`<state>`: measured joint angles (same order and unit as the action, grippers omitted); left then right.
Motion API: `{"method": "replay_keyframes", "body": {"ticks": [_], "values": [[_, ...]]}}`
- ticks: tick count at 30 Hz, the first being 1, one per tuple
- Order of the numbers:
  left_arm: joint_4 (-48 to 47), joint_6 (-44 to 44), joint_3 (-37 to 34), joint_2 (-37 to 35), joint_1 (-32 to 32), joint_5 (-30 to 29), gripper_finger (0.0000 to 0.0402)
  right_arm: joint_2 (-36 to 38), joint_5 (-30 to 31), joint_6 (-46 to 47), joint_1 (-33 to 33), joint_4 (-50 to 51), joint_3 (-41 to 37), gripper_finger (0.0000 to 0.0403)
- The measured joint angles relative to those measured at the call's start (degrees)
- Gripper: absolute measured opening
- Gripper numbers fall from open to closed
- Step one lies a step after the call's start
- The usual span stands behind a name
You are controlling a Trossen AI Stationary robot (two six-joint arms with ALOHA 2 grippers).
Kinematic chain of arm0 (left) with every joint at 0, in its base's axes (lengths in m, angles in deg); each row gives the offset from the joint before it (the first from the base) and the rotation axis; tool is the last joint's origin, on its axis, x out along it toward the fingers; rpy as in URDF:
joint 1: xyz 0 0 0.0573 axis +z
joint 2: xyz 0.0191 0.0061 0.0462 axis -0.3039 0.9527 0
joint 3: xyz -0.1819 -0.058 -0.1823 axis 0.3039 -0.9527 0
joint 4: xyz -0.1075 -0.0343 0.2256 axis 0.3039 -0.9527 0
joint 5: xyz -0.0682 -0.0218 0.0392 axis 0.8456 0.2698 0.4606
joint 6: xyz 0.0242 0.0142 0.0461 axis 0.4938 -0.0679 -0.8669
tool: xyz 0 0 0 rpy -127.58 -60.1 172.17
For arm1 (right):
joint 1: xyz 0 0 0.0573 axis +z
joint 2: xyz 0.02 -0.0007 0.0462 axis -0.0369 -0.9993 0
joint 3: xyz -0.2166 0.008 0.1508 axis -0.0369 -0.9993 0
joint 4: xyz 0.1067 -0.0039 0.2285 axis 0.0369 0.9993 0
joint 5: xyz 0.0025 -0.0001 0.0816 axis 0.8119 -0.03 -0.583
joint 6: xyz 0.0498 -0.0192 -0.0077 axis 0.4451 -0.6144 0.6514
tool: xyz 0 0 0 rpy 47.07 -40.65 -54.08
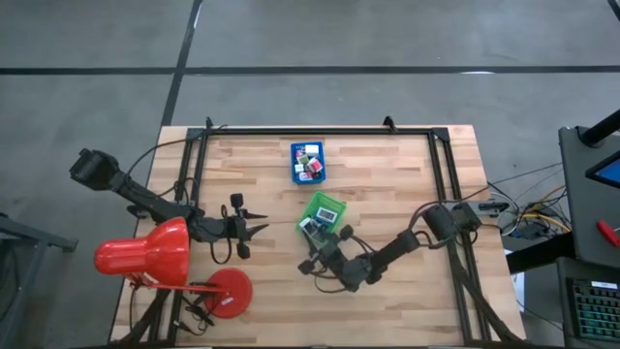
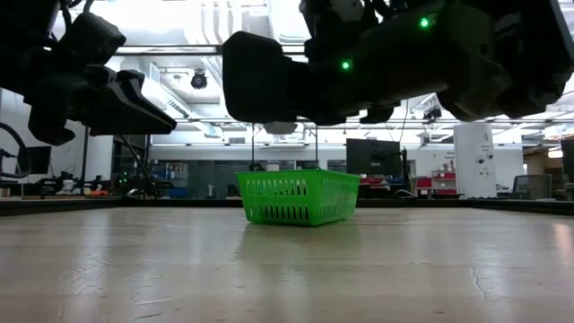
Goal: Pick & Place Office items
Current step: Put the white digital clock into the green bin
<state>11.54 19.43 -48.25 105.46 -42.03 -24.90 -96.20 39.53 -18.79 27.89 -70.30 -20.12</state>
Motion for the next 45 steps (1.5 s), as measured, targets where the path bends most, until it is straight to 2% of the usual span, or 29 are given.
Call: {"method": "replay_keyframes", "body": {"ticks": [7, 11, 14, 18, 19, 21, 25, 28, 32, 40, 45], "values": [[0.0, 0.0, 0.0, 0.0, 0.0, 0.3, 0.0112, 1.7, 2.1, -1.9, -0.9, 1.7, 0.0, 0.0123], [0.0, 0.0, 0.0, 0.0, 0.0, 0.3, 0.0112, 5.4, 3.3, 0.8, -0.9, 9.7, -0.1, 0.0123], [0.0, 0.0, 0.0, 0.0, 0.0, 0.4, 0.0112, 9.9, 1.5, 11.4, -1.5, 26.0, -0.2, 0.0123], [0.0, 0.0, 0.0, 0.0, 0.0, 0.5, 0.0112, 17.1, -13.8, 45.3, -5.2, 64.7, 1.7, 0.0123], [0.0, 0.0, 0.0, 0.0, 0.0, 0.7, 0.0112, 17.9, -14.9, 50.4, -6.0, 71.6, 2.2, 0.0123], [0.0, 0.0, 0.0, 0.0, 0.0, 0.8, 0.0112, 18.8, -16.3, 54.1, -6.8, 78.6, 2.3, 0.0123], [0.0, 0.0, 0.0, 0.0, 0.0, 0.9, 0.0112, 22.3, -34.7, 53.4, -10.0, 79.3, 1.6, 0.0123], [-0.2, 0.0, 0.0, 0.0, 0.0, 0.9, 0.0112, 22.7, -39.7, 51.8, -11.7, 79.8, 1.0, 0.0123], [-0.3, 0.1, 0.0, 0.0, 0.0, 1.3, 0.0112, 23.1, -51.0, 51.2, -14.1, 81.3, 1.1, 0.0123], [-0.2, 0.0, 0.0, 0.0, 0.0, 1.5, 0.0112, 23.0, -59.2, 51.6, -16.3, 89.4, 1.1, 0.0123], [-0.2, 0.0, 0.0, 0.0, 0.0, 1.5, 0.0112, 23.1, -60.9, 51.1, -17.1, 91.4, 1.1, 0.0123]]}}
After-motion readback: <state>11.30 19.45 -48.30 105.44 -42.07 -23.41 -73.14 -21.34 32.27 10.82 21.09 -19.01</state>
